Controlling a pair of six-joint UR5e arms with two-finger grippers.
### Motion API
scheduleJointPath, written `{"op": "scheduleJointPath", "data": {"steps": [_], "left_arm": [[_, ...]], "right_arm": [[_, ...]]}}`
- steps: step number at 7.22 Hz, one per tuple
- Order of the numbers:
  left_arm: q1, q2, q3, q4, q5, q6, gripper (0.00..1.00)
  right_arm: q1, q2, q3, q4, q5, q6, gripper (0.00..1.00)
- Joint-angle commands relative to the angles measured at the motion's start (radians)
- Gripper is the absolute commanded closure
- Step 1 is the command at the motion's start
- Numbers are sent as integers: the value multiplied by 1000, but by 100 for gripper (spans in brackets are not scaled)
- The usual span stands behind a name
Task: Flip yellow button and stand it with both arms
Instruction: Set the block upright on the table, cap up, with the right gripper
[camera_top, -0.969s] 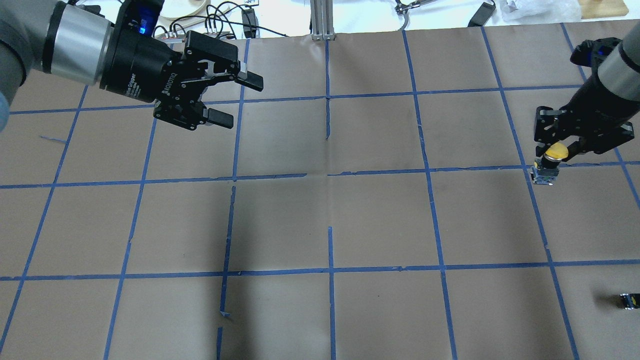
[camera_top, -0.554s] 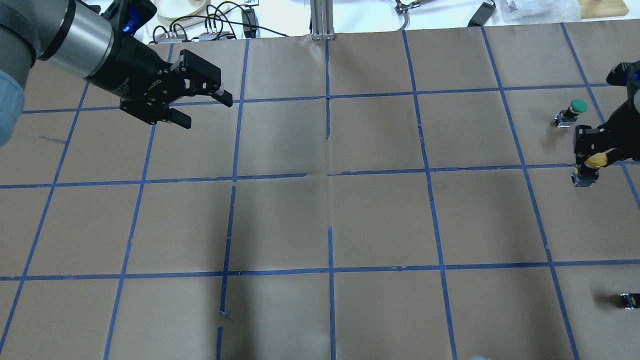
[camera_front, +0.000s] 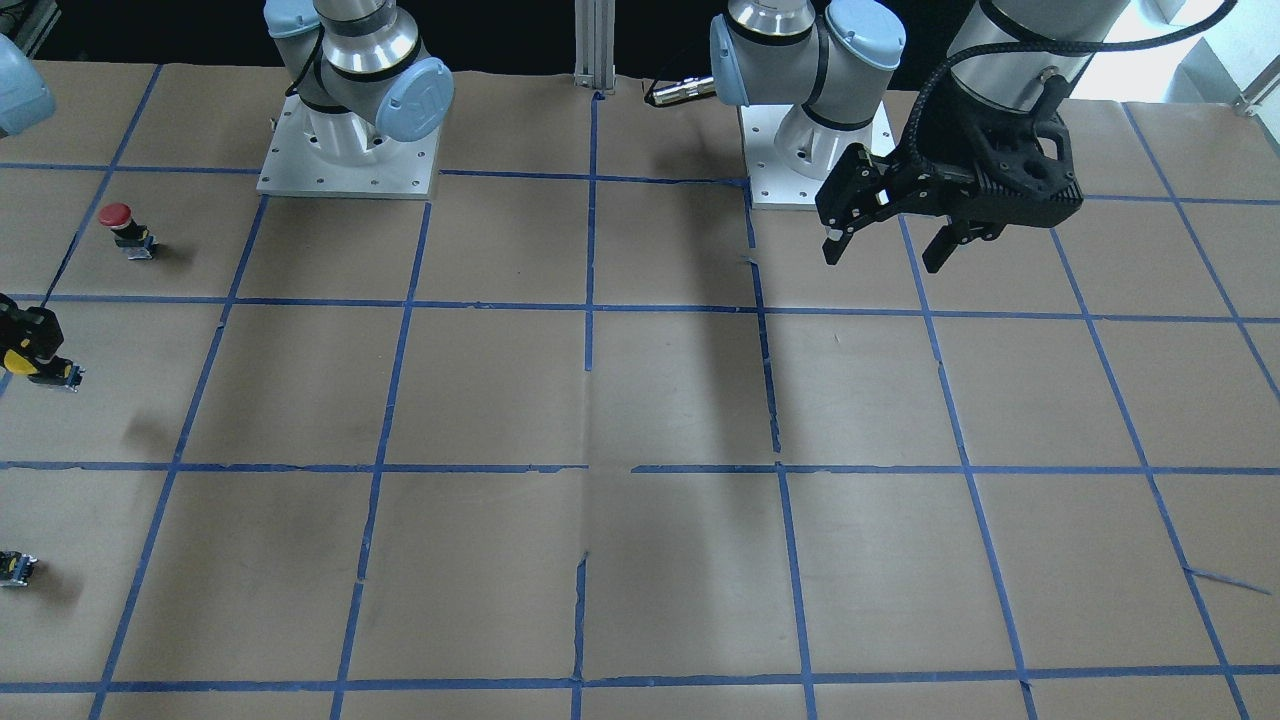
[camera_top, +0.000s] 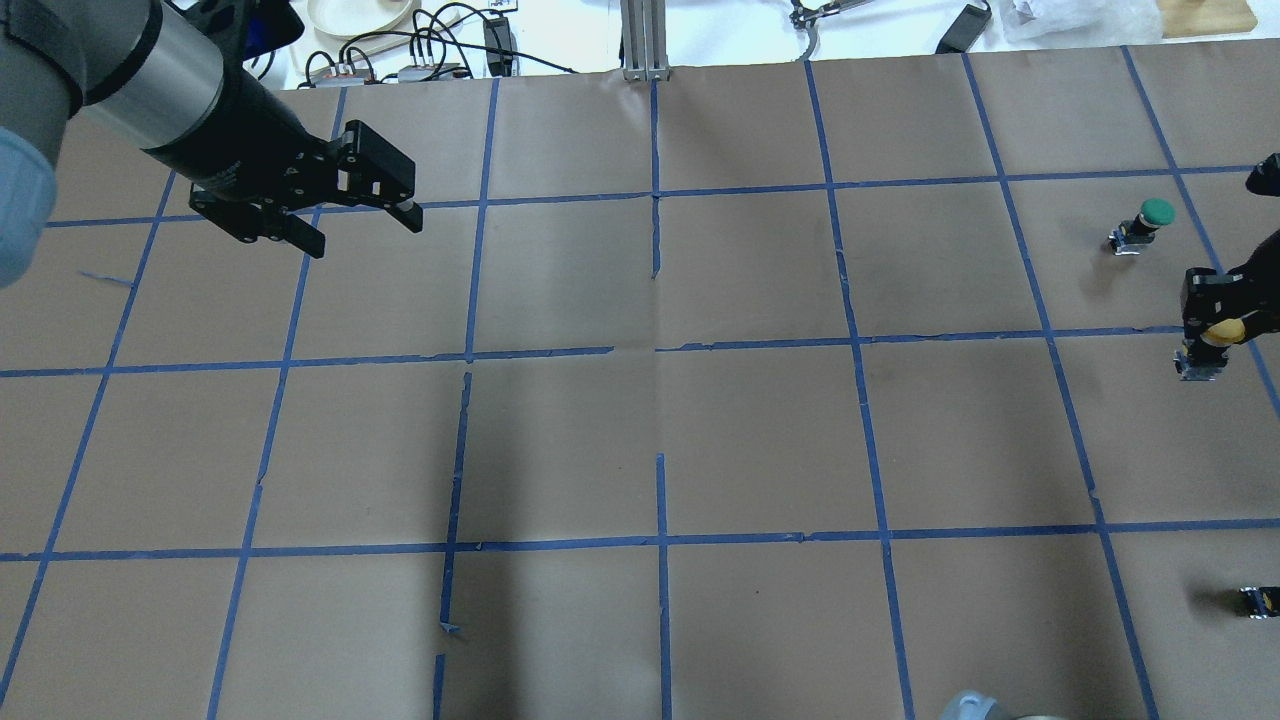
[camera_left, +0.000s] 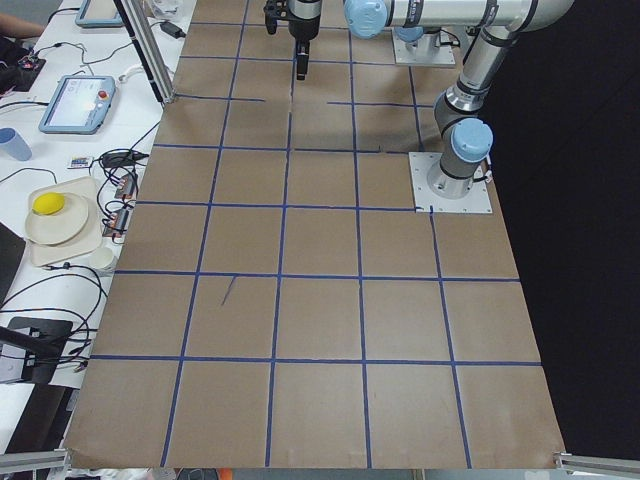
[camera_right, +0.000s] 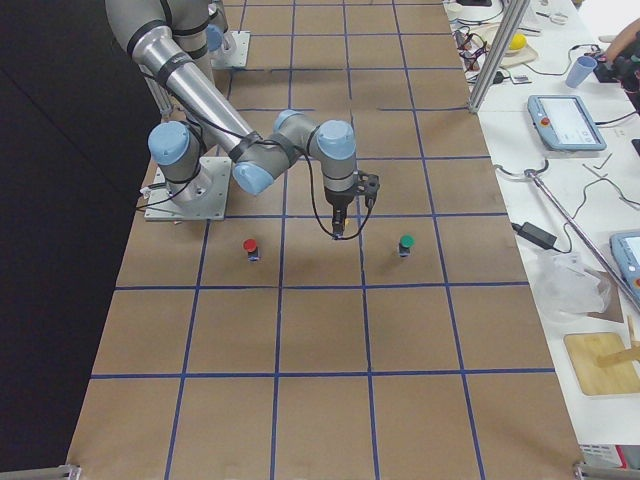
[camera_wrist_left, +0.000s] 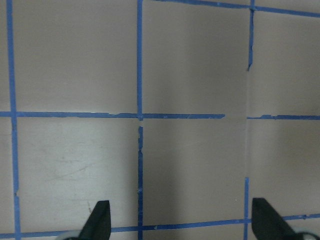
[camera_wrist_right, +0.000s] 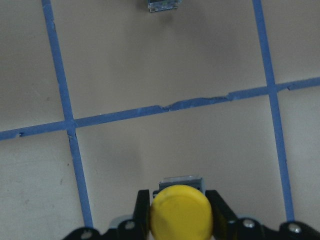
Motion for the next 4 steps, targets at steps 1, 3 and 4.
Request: {"op": "scheduleJointPath", "data": {"steps": [1,3,4], "left_arm": [[-3,-13,34,-27,47,30,0],[-4,-1,51,-35,49,34,0],[-3,-2,55,-35,52,34,0]], "right_arm": [[-63,43,31,-80,81,-119,95],[-71,58,56,-92,81,-119,94],[-79,72,56,-92,79,-120,92]]}}
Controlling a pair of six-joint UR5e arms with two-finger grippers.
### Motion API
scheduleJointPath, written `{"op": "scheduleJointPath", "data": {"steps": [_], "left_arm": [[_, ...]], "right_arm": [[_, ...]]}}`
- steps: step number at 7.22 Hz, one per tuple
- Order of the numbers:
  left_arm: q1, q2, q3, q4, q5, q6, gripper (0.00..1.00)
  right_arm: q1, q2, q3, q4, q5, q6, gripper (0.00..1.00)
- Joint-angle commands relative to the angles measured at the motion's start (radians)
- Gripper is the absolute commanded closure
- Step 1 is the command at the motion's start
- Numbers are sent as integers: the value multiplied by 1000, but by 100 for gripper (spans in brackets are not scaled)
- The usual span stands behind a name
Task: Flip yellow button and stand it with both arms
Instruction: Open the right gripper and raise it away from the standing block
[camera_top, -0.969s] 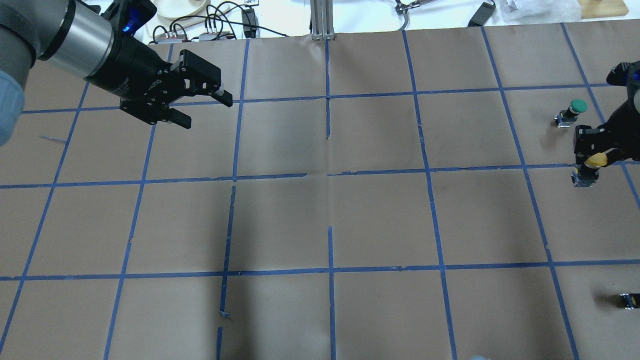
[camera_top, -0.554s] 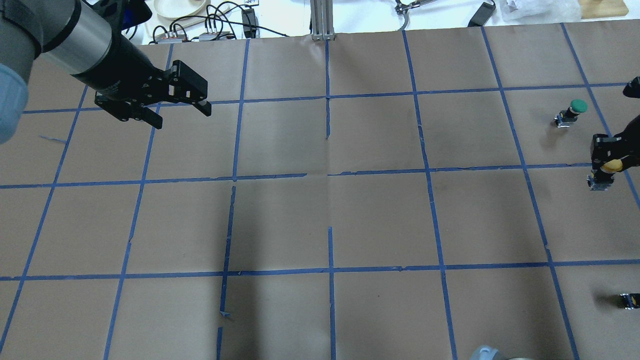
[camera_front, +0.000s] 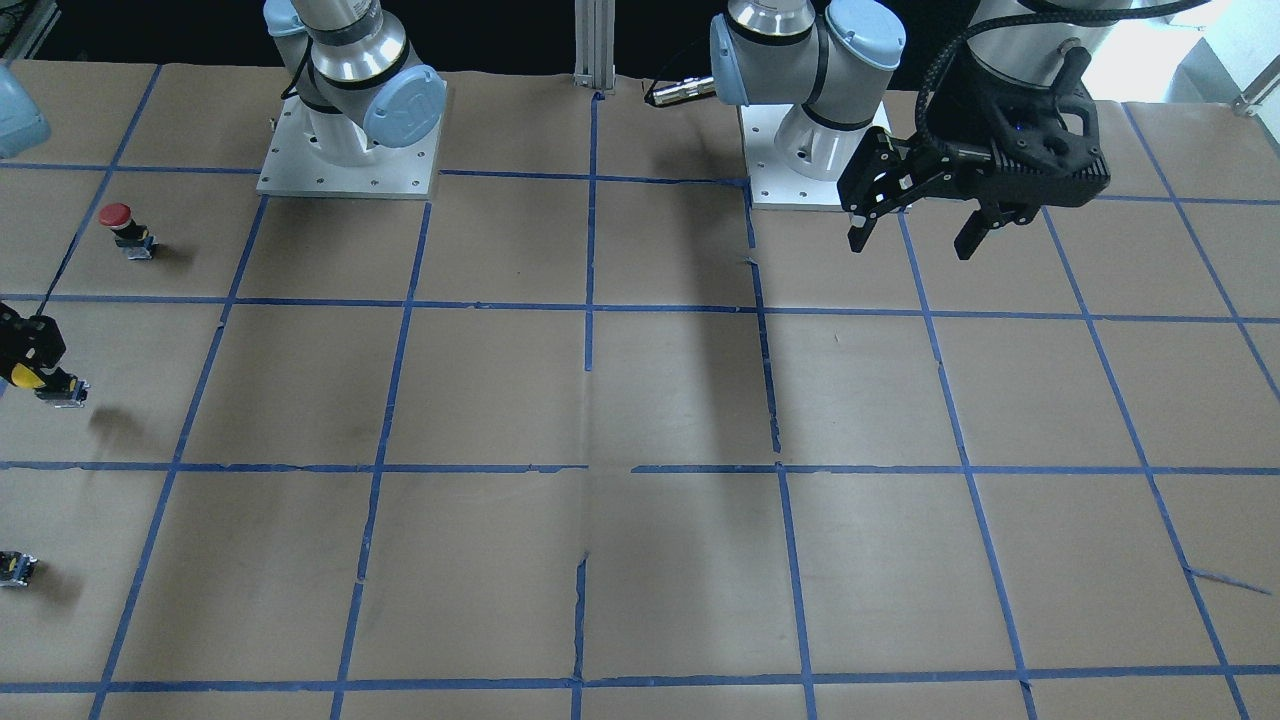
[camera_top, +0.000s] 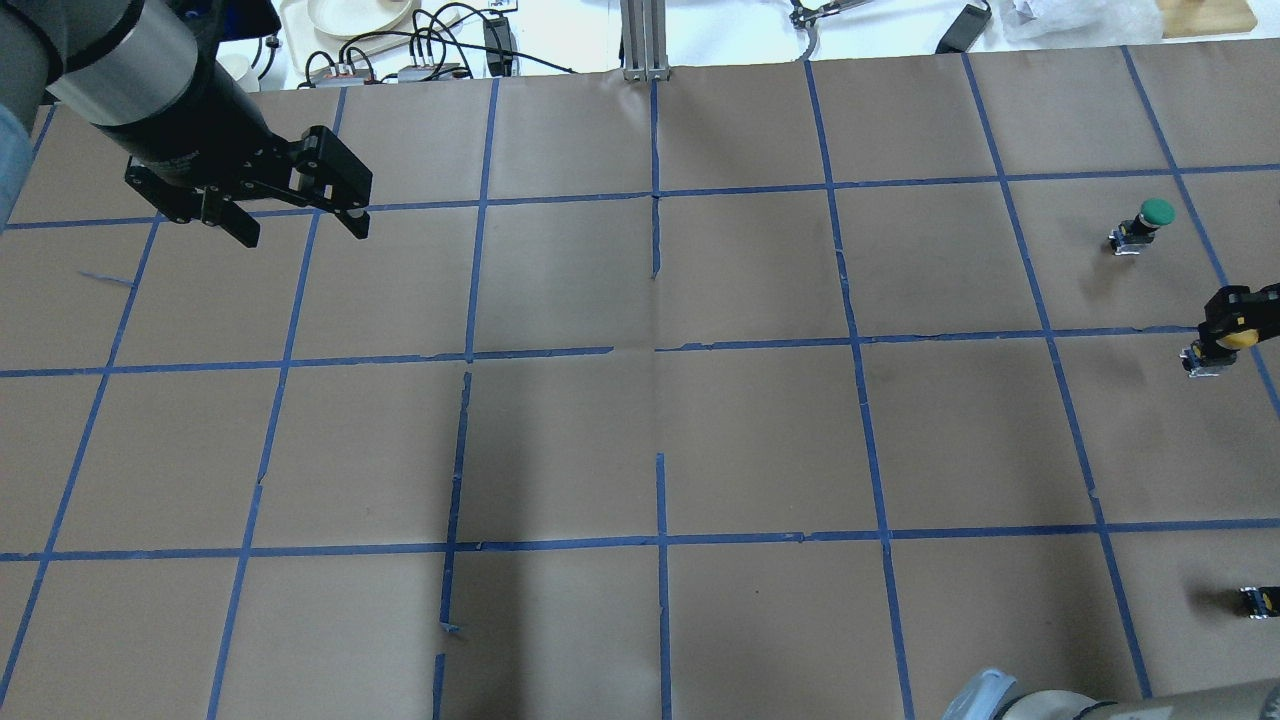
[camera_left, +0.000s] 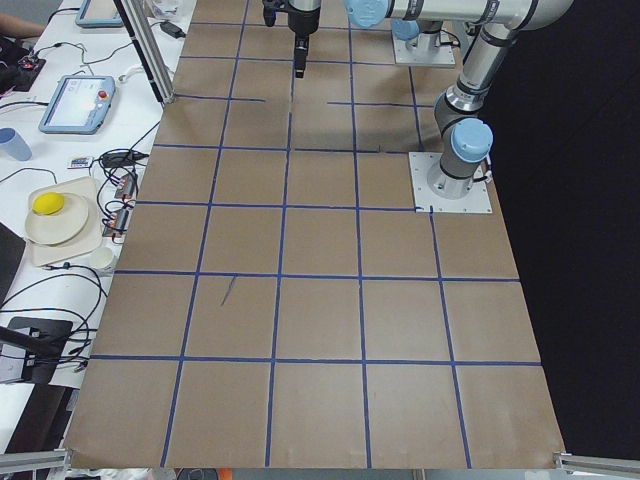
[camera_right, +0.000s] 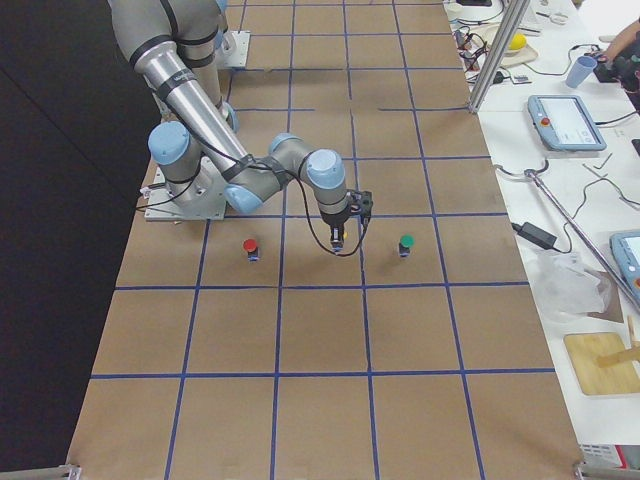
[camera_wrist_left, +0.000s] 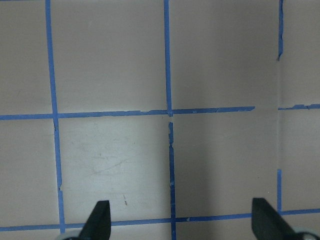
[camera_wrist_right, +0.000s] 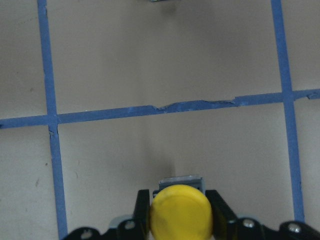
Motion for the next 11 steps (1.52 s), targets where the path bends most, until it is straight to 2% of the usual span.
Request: {"op": "scheduleJointPath", "data": {"steps": [1,2,3,4,5,6,7,8,11], "left_arm": [[4,-2,9,-3,5,1,0],[16,-4,24,-12,65,1,0],[21,-8,36,-37,68,-2,0],[21,-8,37,-38,62,-4,0],[21,-8,37,-41,65,-10,0],[22,-8,37,-41,70,-10,0],[21,-8,37,-44,68,-10,0],[21,-8,38,-45,70,-10,0],[21,-7,37,-55,70,-16,0]], "right_arm": [[-11,20,4,-3,-13,-3,87],[-11,22,2,-3,-7,-3,72],[-11,21,-2,-1,-10,-2,46],[-11,21,-2,5,-4,0,26],[-11,19,-4,7,-6,1,17],[-6,7,-24,16,-7,9,1],[-2,-7,-91,111,-7,17,1],[20,-25,-190,287,-1,24,1],[200,-53,-518,735,-10,125,0]]}}
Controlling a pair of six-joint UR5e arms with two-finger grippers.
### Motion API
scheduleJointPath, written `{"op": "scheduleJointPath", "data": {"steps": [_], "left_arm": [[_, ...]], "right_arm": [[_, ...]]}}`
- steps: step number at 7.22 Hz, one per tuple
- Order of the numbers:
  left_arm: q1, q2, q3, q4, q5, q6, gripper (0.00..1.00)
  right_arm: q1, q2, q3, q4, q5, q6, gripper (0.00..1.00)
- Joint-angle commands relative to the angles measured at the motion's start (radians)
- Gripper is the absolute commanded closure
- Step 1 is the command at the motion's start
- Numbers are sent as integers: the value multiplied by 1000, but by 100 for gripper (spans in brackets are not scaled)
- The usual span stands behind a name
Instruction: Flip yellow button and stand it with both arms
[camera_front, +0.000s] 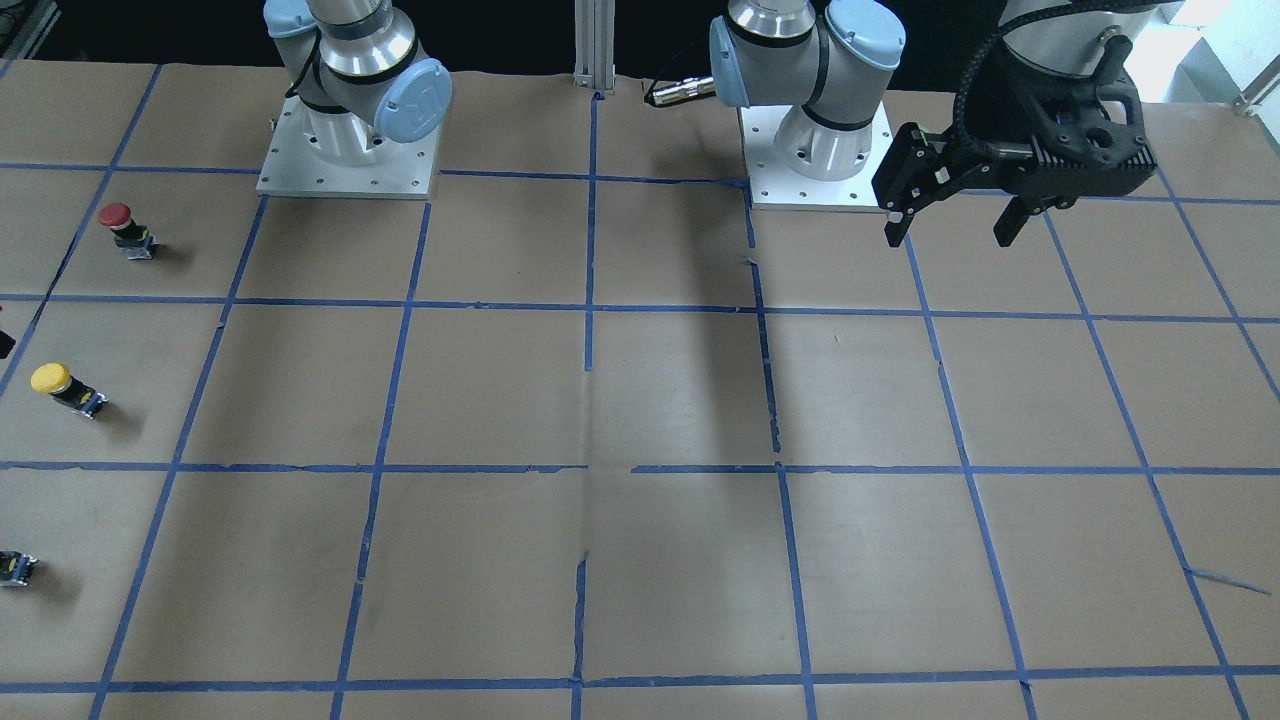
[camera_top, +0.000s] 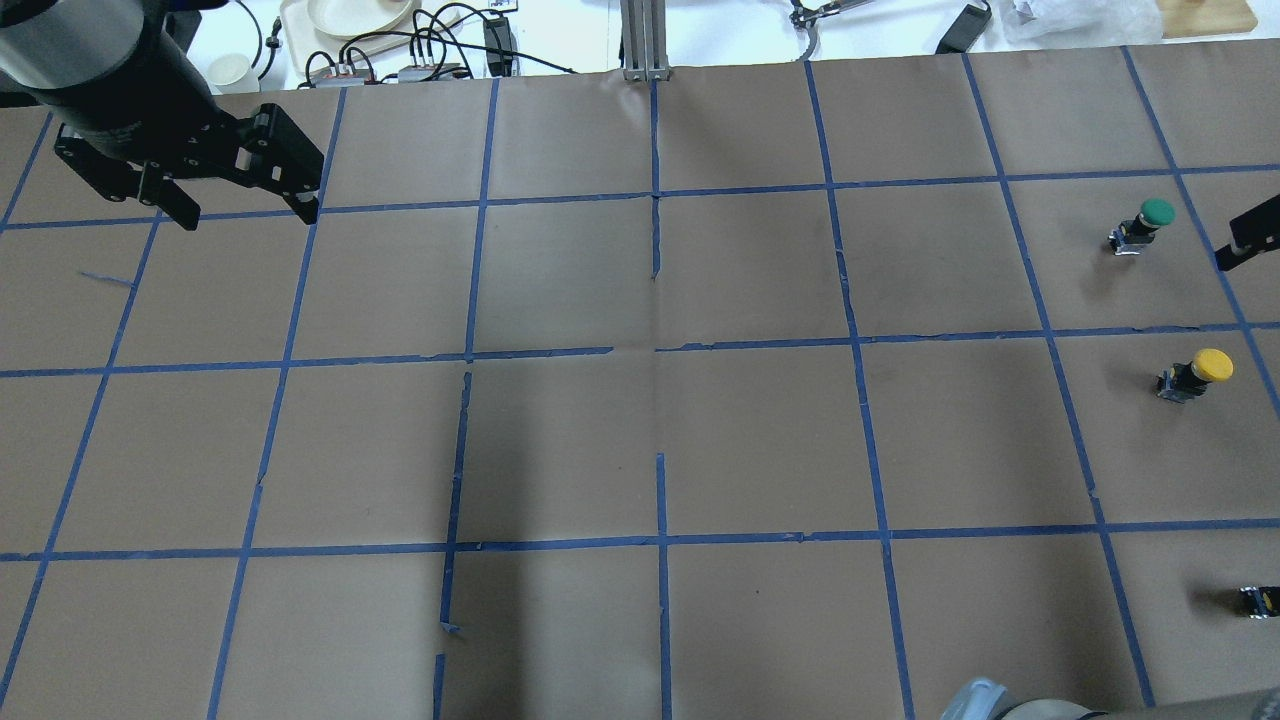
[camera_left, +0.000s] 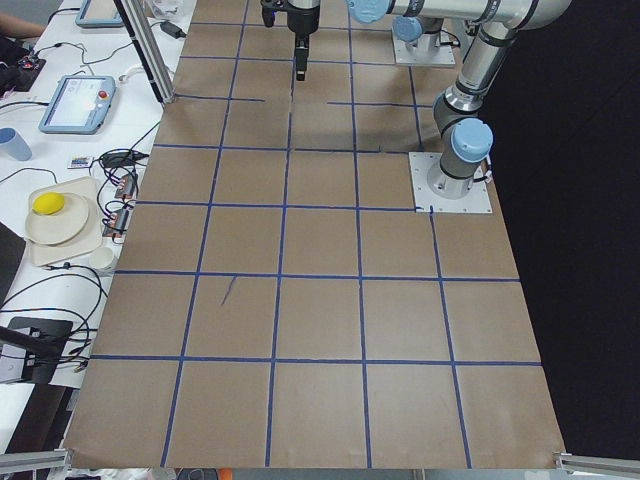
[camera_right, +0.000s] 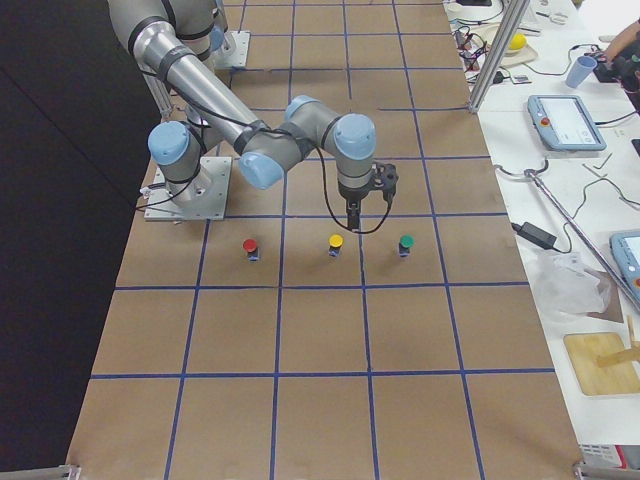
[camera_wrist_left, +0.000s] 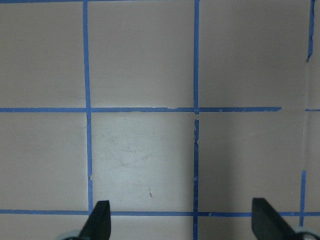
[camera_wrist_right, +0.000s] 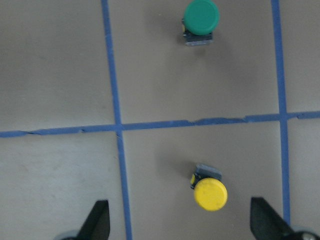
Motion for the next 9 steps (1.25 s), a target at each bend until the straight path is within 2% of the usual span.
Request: {"op": "scheduleJointPath", "data": {"steps": [1,2,3,4,5,6,9], "left_arm": [[0,1,-3,-3,1,0,0],[-6,-2,-9,-3,-8,-3,0],[-11,-4,-6,-6,-9,-9,0],[-9,-7,-12,-6,-58,-27,0],[-11,-14,-25,-8,-87,-85,0],[-20,-14,-40,-17,-85,-86,0],[-52,-10,-78,-15,-78,-92,0]], "right_arm": [[160,-30,-193,269,-8,56,0],[244,-63,-211,302,-12,79,0],[333,-99,-205,308,-38,184,0],[434,-119,-205,305,-66,302,0],[543,-116,-203,292,-103,438,0],[607,-108,-199,290,-94,511,0],[618,-101,-197,263,-97,518,0]]}}
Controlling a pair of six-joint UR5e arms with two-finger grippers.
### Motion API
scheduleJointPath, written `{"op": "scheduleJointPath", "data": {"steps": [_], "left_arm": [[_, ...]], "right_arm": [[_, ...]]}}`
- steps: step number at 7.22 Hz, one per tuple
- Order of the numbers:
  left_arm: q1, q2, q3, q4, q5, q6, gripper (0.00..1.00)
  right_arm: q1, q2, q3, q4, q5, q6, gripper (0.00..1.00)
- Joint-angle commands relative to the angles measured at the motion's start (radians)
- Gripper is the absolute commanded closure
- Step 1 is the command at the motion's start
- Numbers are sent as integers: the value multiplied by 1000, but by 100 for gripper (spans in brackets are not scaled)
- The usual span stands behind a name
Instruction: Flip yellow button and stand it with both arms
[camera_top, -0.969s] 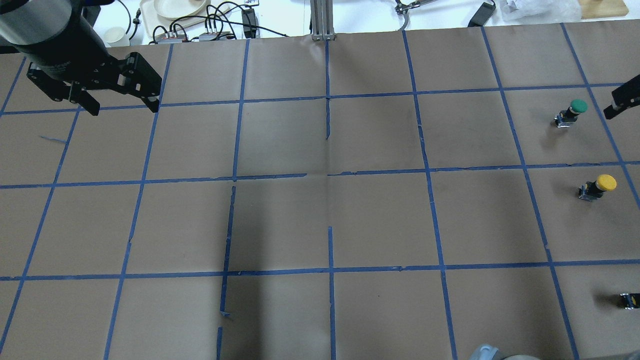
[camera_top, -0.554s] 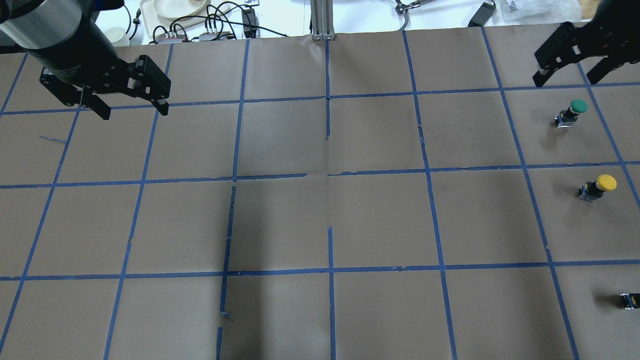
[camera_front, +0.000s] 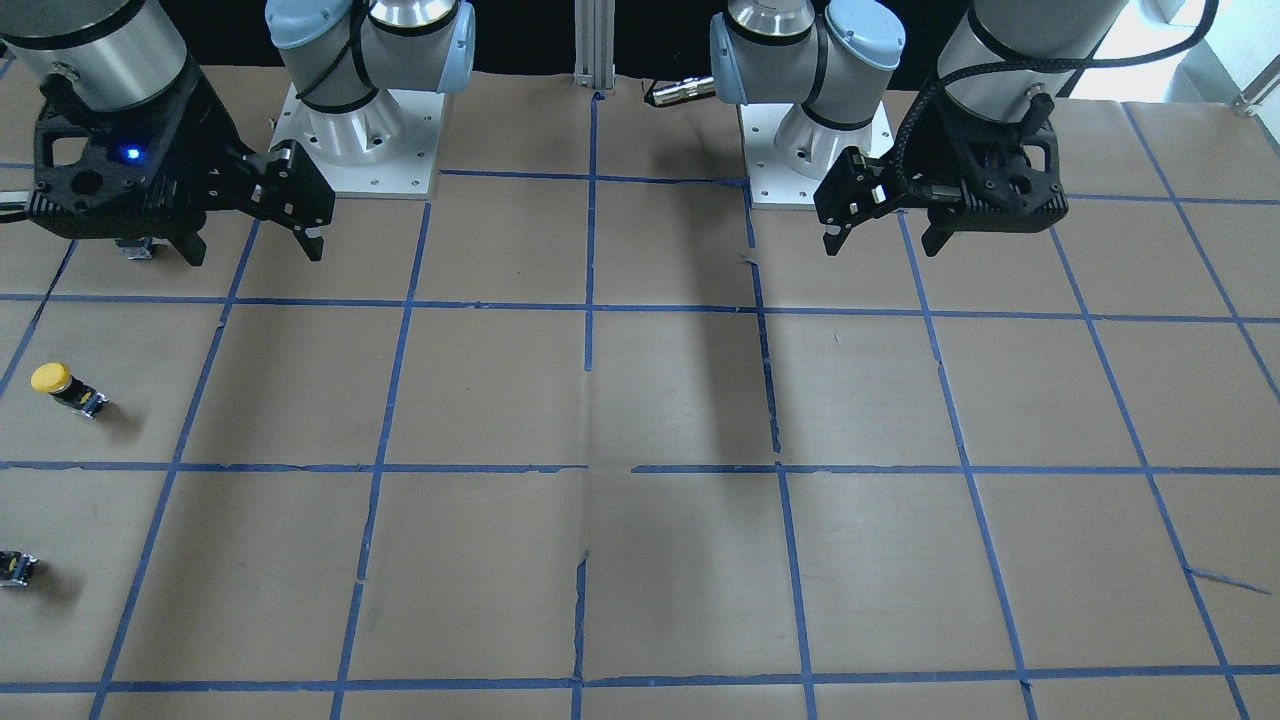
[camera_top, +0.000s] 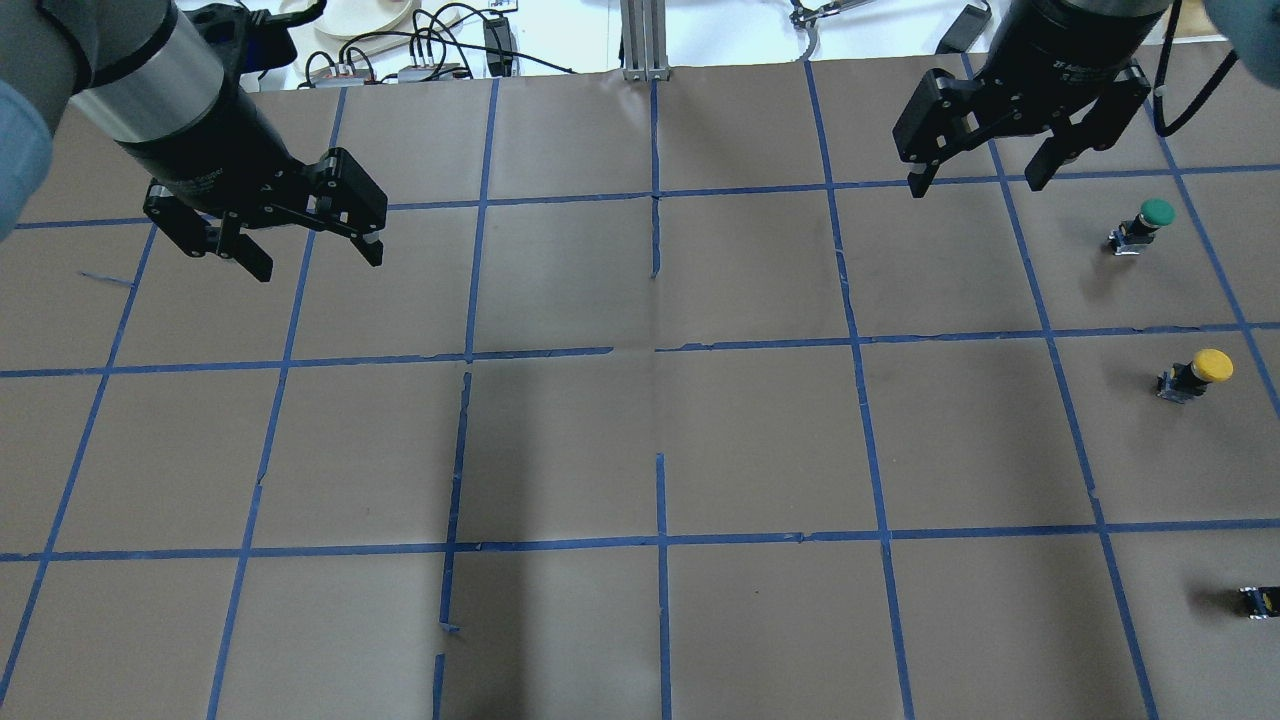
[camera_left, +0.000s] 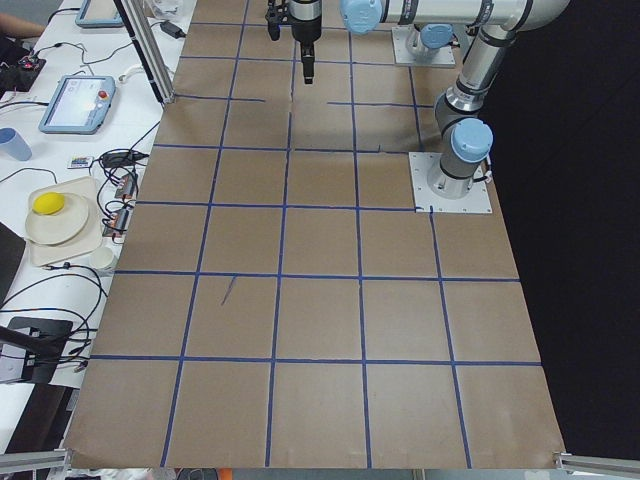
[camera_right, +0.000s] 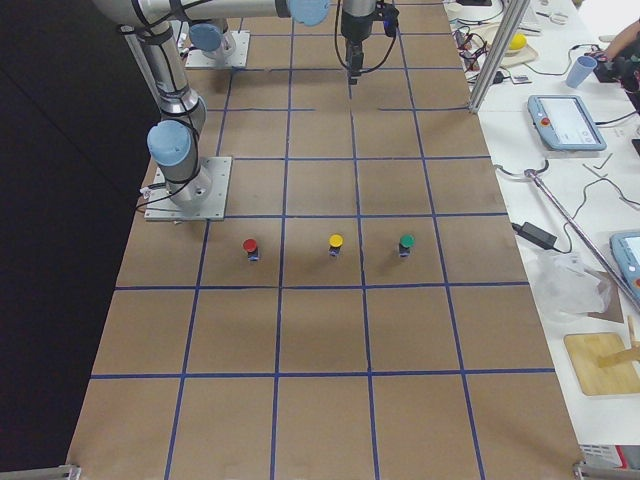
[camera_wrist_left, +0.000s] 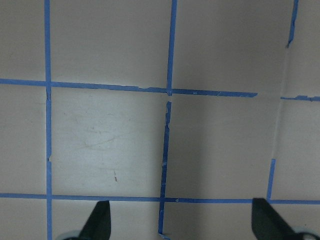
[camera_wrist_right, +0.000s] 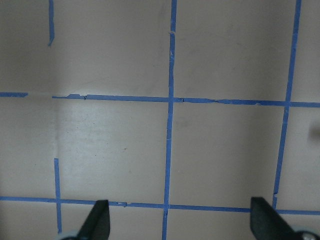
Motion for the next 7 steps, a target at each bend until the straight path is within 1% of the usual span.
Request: {"op": "scheduleJointPath", "data": {"steps": [1,4,7], "left_arm": [[-13,1,-8,2,1,0,0],[-12,9,12,13,19,-5,0],[-12,3,12,41,25,4,0]], "right_arm": [[6,2,2,-22,-2,5,0],[9,-1,2,-22,-7,55,0],[7,-3,0,-22,-11,55,0]]}}
